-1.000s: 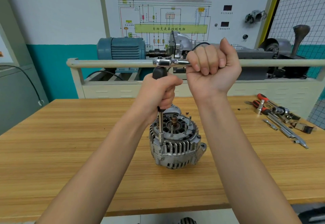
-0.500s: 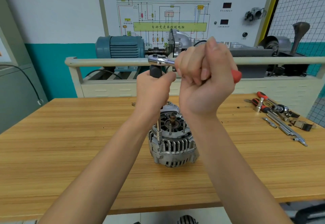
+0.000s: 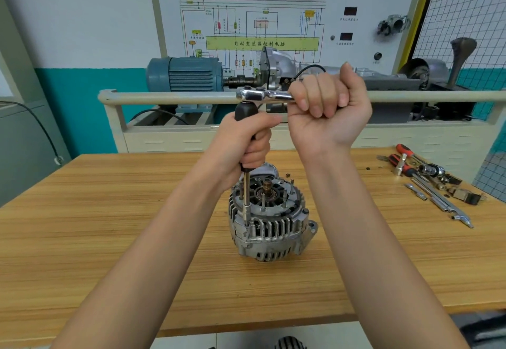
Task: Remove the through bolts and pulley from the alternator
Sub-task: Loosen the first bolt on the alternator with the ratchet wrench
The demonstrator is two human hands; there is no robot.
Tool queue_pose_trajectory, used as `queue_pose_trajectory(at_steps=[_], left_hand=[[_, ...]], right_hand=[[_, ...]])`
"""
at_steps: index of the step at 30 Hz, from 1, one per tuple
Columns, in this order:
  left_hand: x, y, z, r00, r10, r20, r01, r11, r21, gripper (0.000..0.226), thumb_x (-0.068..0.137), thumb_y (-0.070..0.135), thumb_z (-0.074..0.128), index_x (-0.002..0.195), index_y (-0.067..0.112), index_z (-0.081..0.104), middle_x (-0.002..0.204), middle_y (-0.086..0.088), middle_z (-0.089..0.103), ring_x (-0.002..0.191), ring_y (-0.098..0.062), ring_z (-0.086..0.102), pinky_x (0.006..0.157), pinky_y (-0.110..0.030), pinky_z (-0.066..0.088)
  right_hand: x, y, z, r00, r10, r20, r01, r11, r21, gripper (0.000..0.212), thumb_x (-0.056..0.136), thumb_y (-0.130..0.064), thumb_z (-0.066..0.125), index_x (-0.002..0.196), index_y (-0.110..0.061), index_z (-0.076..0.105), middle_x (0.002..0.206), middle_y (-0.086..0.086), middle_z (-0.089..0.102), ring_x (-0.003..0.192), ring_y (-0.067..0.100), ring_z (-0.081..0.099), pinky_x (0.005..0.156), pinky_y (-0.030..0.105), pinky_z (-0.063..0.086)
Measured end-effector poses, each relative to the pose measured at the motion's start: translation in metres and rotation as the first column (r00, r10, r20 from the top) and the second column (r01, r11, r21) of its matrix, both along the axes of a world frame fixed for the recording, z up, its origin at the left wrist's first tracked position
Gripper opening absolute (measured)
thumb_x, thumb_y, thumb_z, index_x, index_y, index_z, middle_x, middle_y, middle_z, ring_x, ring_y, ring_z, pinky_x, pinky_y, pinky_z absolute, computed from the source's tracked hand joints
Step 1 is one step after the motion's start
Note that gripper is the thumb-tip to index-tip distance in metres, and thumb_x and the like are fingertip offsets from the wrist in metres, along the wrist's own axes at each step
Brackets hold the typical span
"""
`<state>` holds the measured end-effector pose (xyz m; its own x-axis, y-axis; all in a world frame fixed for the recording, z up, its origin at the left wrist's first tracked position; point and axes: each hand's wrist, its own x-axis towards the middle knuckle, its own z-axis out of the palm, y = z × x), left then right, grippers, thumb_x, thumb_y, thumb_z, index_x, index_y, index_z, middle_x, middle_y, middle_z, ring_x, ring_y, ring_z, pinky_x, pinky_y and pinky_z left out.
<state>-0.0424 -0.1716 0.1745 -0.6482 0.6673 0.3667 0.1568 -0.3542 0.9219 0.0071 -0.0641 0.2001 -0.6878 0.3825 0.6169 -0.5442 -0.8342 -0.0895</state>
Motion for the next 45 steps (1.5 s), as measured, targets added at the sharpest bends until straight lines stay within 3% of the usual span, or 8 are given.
queue_pose_trajectory(at_steps=[8,15,22,27,30,37,42,45], left_hand=[[0.006,0.008,-0.003,0.945,0.325,0.028,-0.326,0.944,0.047,0.044,0.088,0.003,0.052,0.053,0.019,0.031,0.038,0.008,0.025,0.032,-0.009,0.016,0.037,-0.014,0.017],[0.012,0.017,-0.004,0.858,0.513,-0.028,-0.510,0.857,0.068,0.040,0.085,0.003,0.054,0.056,0.018,0.030,0.052,-0.002,0.023,0.047,-0.015,0.017,0.044,-0.022,0.016],[0.004,0.002,-0.001,0.954,0.298,-0.015,-0.298,0.954,0.002,0.040,0.082,-0.001,0.059,0.057,0.018,0.035,0.042,0.005,0.028,0.036,-0.011,0.021,0.038,-0.018,0.021],[-0.005,-0.007,0.002,1.000,0.004,-0.003,-0.004,1.000,-0.027,0.035,0.079,0.009,0.061,0.050,0.018,0.042,0.042,0.003,0.032,0.036,-0.013,0.027,0.040,-0.021,0.024],[-0.005,-0.002,0.003,0.991,-0.134,0.026,0.135,0.989,-0.060,0.038,0.077,0.013,0.060,0.046,0.019,0.039,0.037,0.006,0.029,0.031,-0.008,0.023,0.036,-0.019,0.019],[-0.002,0.002,0.000,0.997,0.057,0.060,-0.058,0.998,0.004,0.052,0.090,0.007,0.047,0.042,0.022,0.035,0.035,0.007,0.023,0.029,-0.007,0.015,0.034,-0.013,0.015],[0.006,0.014,-0.001,0.905,0.419,0.068,-0.422,0.906,0.036,0.040,0.086,0.004,0.050,0.053,0.017,0.031,0.040,0.004,0.024,0.034,-0.011,0.017,0.038,-0.015,0.017],[0.007,0.016,-0.003,0.881,0.469,0.060,-0.472,0.880,0.053,0.038,0.085,0.004,0.052,0.056,0.018,0.030,0.043,0.003,0.025,0.035,-0.011,0.019,0.038,-0.017,0.018]], right_hand=[[0.015,-0.025,-0.003,0.942,-0.294,-0.163,0.324,0.923,0.206,0.049,0.086,-0.007,0.041,0.039,-0.016,0.034,0.035,-0.004,0.027,0.038,0.014,0.016,0.044,0.027,0.023],[0.021,-0.051,-0.013,0.710,-0.649,-0.273,0.701,0.688,0.189,0.041,0.084,0.006,0.038,0.052,-0.020,0.031,0.039,0.002,0.023,0.038,0.009,0.026,0.046,0.027,0.019],[0.010,-0.021,0.000,0.935,-0.306,-0.179,0.344,0.905,0.251,0.052,0.088,-0.005,0.039,0.037,-0.018,0.034,0.034,-0.005,0.028,0.036,0.012,0.017,0.044,0.026,0.021],[-0.005,0.001,0.001,0.997,0.083,0.002,-0.083,0.996,0.030,0.048,0.083,-0.014,0.042,0.036,-0.015,0.035,0.032,-0.003,0.026,0.032,0.011,0.019,0.041,0.021,0.023],[-0.008,0.006,0.000,0.990,0.142,0.008,-0.141,0.988,-0.067,0.047,0.083,-0.014,0.042,0.037,-0.015,0.034,0.032,-0.003,0.025,0.031,0.011,0.019,0.040,0.021,0.022],[0.008,-0.012,-0.004,0.978,-0.187,-0.088,0.198,0.970,0.141,0.048,0.085,-0.012,0.042,0.038,-0.017,0.037,0.034,-0.004,0.027,0.035,0.012,0.021,0.044,0.025,0.025],[0.012,-0.040,-0.004,0.806,-0.532,-0.258,0.588,0.770,0.248,0.038,0.085,0.001,0.039,0.053,-0.020,0.041,0.038,-0.003,0.030,0.037,0.011,0.025,0.046,0.030,0.020],[0.012,-0.042,-0.006,0.761,-0.576,-0.298,0.645,0.719,0.259,0.041,0.085,0.003,0.038,0.052,-0.021,0.040,0.040,-0.004,0.031,0.038,0.010,0.027,0.048,0.030,0.020]])
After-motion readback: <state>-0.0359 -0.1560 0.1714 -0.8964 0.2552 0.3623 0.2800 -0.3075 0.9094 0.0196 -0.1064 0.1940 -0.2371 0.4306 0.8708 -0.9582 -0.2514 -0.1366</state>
